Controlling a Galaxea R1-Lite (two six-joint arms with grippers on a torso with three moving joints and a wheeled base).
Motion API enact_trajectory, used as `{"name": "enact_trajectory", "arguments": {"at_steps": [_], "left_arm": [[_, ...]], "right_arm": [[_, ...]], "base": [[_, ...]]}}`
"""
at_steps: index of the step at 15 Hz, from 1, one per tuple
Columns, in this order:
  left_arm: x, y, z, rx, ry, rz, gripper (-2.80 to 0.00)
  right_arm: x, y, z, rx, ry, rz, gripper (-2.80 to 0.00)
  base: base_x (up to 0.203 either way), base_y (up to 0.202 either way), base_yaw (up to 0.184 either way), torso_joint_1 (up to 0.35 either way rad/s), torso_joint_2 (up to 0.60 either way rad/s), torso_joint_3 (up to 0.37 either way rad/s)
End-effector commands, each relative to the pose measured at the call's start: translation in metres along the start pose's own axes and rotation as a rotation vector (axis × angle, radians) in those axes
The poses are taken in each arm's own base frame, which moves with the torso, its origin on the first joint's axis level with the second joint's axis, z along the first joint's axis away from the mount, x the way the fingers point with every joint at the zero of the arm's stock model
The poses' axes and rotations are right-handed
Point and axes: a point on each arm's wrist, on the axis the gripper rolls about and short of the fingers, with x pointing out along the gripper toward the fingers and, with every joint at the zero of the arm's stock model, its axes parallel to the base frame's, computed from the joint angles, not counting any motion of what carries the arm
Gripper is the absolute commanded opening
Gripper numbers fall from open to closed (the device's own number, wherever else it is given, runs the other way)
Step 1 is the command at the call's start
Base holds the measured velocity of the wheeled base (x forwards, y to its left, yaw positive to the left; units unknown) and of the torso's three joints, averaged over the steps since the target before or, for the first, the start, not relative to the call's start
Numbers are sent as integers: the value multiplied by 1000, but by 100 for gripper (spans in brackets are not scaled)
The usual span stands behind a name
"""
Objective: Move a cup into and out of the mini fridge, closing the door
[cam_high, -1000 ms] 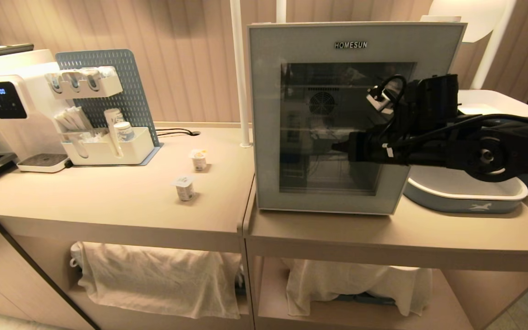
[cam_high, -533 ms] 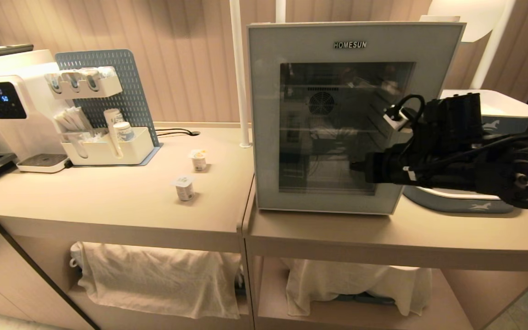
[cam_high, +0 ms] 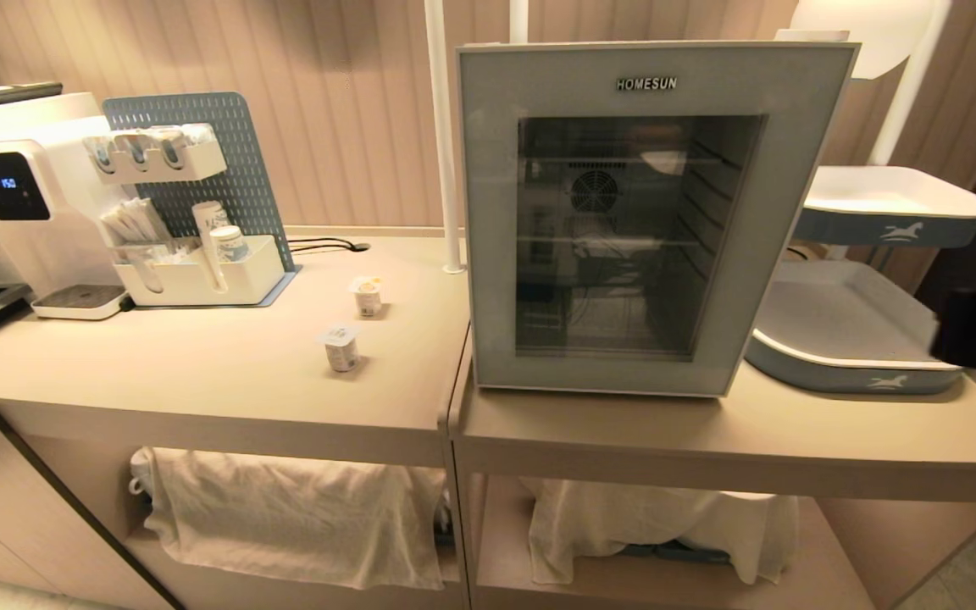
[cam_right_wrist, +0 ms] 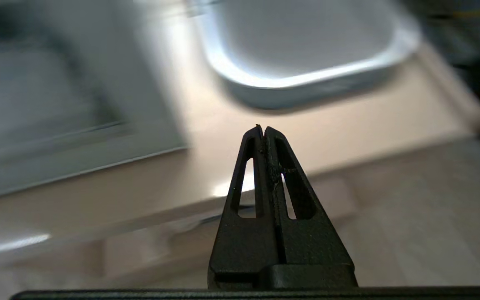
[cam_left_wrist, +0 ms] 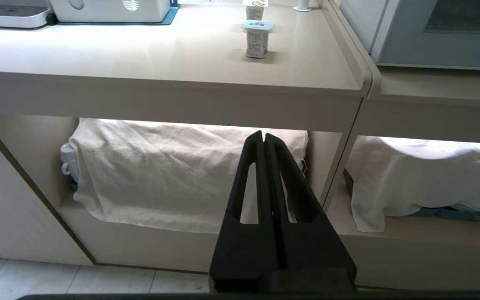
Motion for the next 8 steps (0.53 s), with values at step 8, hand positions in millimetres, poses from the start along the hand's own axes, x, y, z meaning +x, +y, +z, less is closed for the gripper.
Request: {"name": "enact_trajectory", "arguments": {"at_steps": [8], "left_arm": [[0, 0, 0, 0, -1, -1, -280]], "right_arm": [[-158, -110, -118, 267, -317, -437, -280]], "base": [[0, 0, 0, 0, 0, 0]]}}
